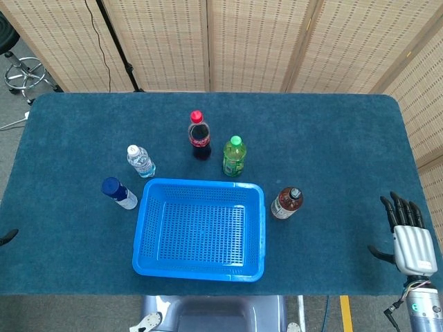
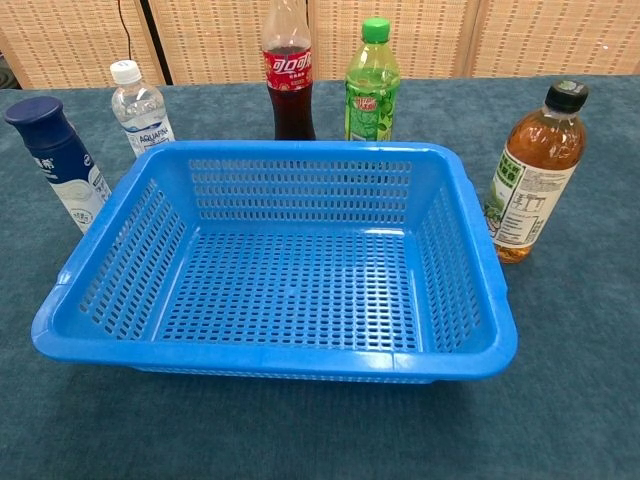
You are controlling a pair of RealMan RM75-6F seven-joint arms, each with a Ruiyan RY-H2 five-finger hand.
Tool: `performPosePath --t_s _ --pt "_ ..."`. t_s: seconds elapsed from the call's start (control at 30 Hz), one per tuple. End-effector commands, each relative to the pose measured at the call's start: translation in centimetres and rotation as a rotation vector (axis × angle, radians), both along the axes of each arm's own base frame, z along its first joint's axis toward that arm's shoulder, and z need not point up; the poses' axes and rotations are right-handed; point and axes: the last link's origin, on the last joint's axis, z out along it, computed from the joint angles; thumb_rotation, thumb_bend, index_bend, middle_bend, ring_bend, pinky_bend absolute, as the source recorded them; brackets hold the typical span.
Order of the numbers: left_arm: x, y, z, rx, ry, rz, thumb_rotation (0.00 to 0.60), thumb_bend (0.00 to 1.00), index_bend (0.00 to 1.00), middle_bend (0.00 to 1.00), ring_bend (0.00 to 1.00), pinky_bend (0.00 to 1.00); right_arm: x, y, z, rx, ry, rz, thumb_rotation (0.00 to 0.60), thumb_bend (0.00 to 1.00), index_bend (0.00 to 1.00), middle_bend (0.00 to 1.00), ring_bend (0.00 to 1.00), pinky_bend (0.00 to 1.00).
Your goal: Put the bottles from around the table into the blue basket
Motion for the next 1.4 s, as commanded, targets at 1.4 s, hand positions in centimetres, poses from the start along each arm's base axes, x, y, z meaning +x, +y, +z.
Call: performPosePath --t_s 1.4 --pt "-0.8 0.4 -0.1 0.02 0.002 0.054 0.6 0.0 0.0 0.0 0.0 0.0 4.3 -15.2 -11.3 0.516 -0.761 0.086 0.6 0.0 0.0 0.0 0.0 0.0"
